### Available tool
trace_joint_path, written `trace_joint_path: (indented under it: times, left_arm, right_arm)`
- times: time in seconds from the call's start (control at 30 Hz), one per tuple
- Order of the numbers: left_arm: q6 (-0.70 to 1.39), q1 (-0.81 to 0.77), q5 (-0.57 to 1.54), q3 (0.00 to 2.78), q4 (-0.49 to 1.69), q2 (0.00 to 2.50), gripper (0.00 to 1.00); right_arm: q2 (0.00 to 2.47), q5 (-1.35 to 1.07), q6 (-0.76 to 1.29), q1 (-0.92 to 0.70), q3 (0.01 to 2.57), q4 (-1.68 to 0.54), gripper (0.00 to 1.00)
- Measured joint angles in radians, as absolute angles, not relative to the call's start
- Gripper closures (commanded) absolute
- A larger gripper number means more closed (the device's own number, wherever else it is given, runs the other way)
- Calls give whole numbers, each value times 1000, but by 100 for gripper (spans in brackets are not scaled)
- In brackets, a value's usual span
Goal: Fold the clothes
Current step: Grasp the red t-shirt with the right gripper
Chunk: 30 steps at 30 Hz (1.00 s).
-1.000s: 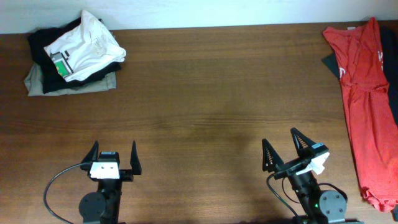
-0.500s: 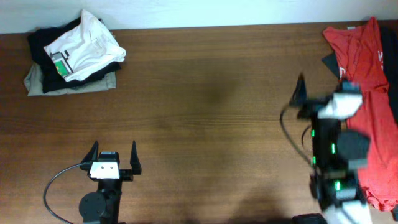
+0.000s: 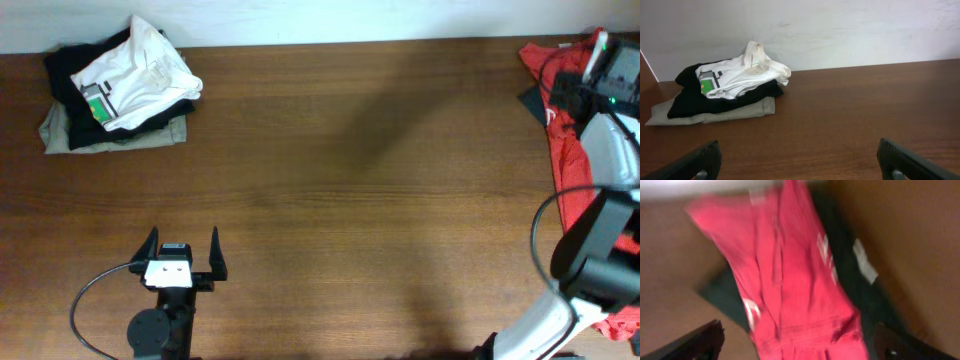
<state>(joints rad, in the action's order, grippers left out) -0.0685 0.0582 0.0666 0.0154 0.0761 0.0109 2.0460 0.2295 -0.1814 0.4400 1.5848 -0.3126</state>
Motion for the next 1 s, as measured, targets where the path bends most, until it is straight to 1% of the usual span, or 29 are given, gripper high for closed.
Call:
trace_joint_path:
  times: [0.07, 0.13, 0.3, 0.37, 0.4, 0.43, 0.6, 0.73, 0.9, 1.0]
  left_arm:
    - [-68, 58, 67, 15, 76, 11, 1]
    - [-68, 58, 67, 15, 76, 11, 1]
    - [-68, 58, 67, 15, 76, 11, 1]
    - [-68, 58, 67, 15, 76, 11, 1]
    - [-68, 58, 67, 15, 76, 11, 1]
    - [-68, 58, 67, 15, 76, 11, 1]
    - [-68, 58, 67, 15, 76, 11, 1]
    - [-68, 58, 67, 15, 76, 11, 1]
    - [-68, 58, 67, 15, 76, 11, 1]
    - [-68, 58, 67, 15, 76, 11, 1]
  right_arm:
    - [2149, 186, -187, 498, 1585, -338, 12]
    - [2189, 128, -199, 529, 1585, -337, 21]
    - [2194, 57, -213, 529, 1585, -280, 22]
    - [2195, 50, -214, 529, 1585, -270, 27]
    - [2196, 46, -215, 529, 1585, -263, 34]
    - [2198, 46, -215, 529, 1585, -259, 37]
    - [2262, 42, -213, 529, 1585, -230, 37]
    - [2262, 42, -213, 529, 1586, -215, 41]
    - [2262, 38, -210, 529, 1586, -216, 59]
    - [2262, 38, -209, 529, 1588, -218, 59]
